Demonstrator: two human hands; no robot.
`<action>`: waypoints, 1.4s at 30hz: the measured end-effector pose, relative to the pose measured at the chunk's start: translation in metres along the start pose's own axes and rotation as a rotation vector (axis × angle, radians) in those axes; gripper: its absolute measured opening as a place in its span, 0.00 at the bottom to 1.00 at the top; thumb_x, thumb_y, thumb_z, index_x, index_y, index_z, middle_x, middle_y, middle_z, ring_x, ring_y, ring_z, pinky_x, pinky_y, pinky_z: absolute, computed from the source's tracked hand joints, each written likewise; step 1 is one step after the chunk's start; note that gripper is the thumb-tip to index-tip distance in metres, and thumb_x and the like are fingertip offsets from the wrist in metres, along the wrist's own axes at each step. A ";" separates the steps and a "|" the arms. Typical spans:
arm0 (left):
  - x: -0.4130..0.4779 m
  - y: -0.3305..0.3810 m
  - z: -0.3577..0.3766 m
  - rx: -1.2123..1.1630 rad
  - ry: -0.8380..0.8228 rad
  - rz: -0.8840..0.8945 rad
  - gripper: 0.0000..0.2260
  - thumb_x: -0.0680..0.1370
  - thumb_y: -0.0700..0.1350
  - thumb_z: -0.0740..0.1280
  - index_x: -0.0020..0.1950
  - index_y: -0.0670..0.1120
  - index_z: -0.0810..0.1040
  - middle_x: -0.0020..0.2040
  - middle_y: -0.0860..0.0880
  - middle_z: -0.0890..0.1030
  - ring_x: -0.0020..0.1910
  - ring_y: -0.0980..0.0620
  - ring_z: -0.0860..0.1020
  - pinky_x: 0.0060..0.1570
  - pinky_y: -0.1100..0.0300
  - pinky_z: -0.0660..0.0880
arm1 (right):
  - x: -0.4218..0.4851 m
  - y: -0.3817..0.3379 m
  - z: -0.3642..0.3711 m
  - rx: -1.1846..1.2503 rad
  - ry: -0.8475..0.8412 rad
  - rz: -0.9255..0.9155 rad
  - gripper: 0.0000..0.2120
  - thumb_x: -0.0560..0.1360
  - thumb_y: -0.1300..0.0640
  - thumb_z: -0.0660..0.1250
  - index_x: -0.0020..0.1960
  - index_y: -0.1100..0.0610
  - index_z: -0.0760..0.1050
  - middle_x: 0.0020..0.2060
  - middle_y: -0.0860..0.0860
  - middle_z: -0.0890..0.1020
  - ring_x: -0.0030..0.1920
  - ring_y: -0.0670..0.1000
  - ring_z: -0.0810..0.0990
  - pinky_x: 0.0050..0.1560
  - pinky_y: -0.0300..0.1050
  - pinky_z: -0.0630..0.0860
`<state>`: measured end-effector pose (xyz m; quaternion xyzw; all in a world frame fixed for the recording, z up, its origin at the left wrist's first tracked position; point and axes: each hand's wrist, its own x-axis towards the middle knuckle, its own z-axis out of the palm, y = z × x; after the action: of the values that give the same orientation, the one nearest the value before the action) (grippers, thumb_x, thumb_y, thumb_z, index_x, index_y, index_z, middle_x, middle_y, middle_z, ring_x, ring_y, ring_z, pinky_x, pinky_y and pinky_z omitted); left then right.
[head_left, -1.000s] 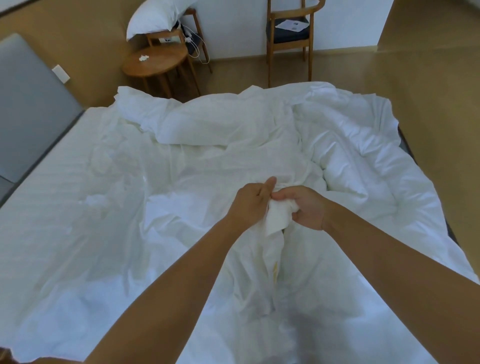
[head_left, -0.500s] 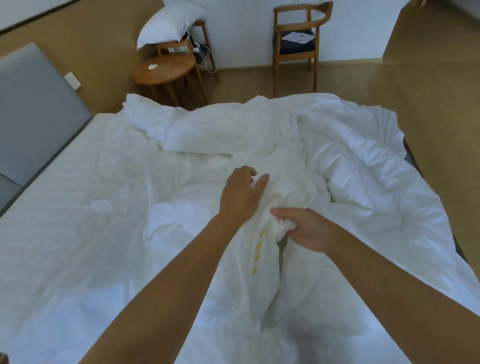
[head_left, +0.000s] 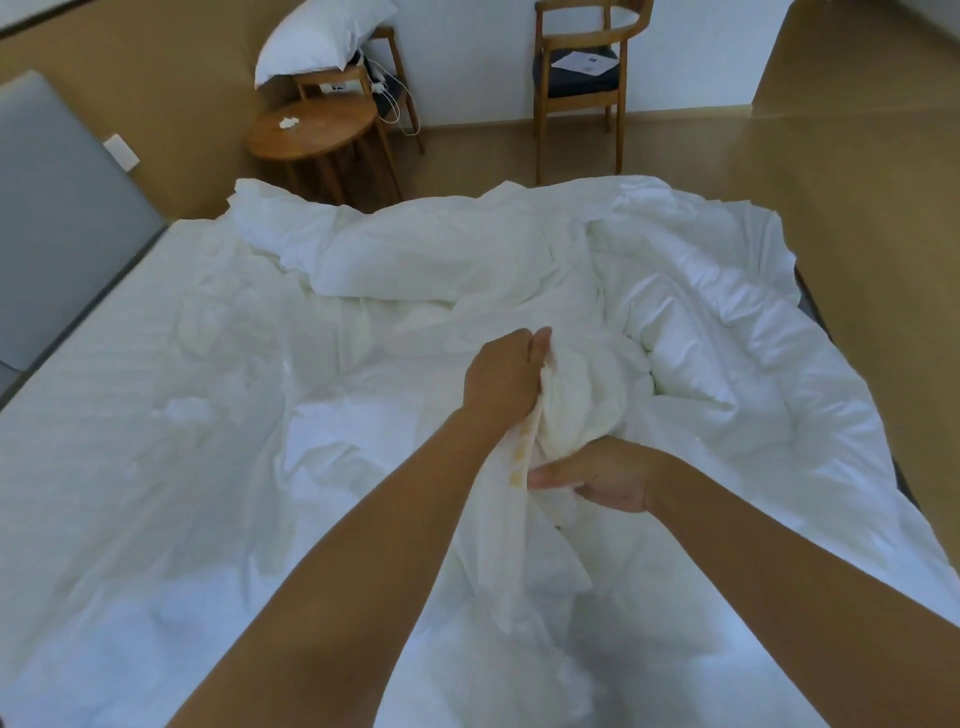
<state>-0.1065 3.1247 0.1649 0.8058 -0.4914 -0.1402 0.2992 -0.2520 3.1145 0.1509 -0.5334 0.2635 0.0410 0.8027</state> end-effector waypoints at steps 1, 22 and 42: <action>0.003 -0.001 0.001 -0.037 0.022 -0.016 0.21 0.83 0.53 0.52 0.31 0.47 0.60 0.29 0.51 0.66 0.33 0.50 0.67 0.37 0.57 0.62 | 0.000 -0.003 -0.002 0.107 0.037 -0.049 0.22 0.67 0.58 0.70 0.60 0.61 0.76 0.56 0.55 0.81 0.57 0.53 0.80 0.61 0.46 0.74; -0.001 -0.017 0.013 0.159 0.087 -0.054 0.21 0.83 0.55 0.50 0.31 0.49 0.61 0.29 0.52 0.67 0.28 0.54 0.66 0.30 0.58 0.59 | -0.001 -0.009 0.005 0.090 0.172 0.124 0.11 0.73 0.65 0.69 0.55 0.57 0.77 0.43 0.49 0.84 0.45 0.48 0.83 0.42 0.40 0.80; -0.068 -0.013 0.012 -0.376 0.212 -0.239 0.16 0.81 0.48 0.59 0.33 0.49 0.63 0.29 0.54 0.70 0.28 0.59 0.67 0.29 0.67 0.64 | -0.016 0.008 0.020 0.244 0.166 -0.056 0.20 0.68 0.59 0.70 0.60 0.55 0.75 0.54 0.51 0.83 0.54 0.48 0.81 0.50 0.39 0.78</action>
<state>-0.1358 3.1852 0.1430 0.7986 -0.3239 -0.1783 0.4749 -0.2616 3.1389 0.1573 -0.4407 0.3171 -0.0580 0.8378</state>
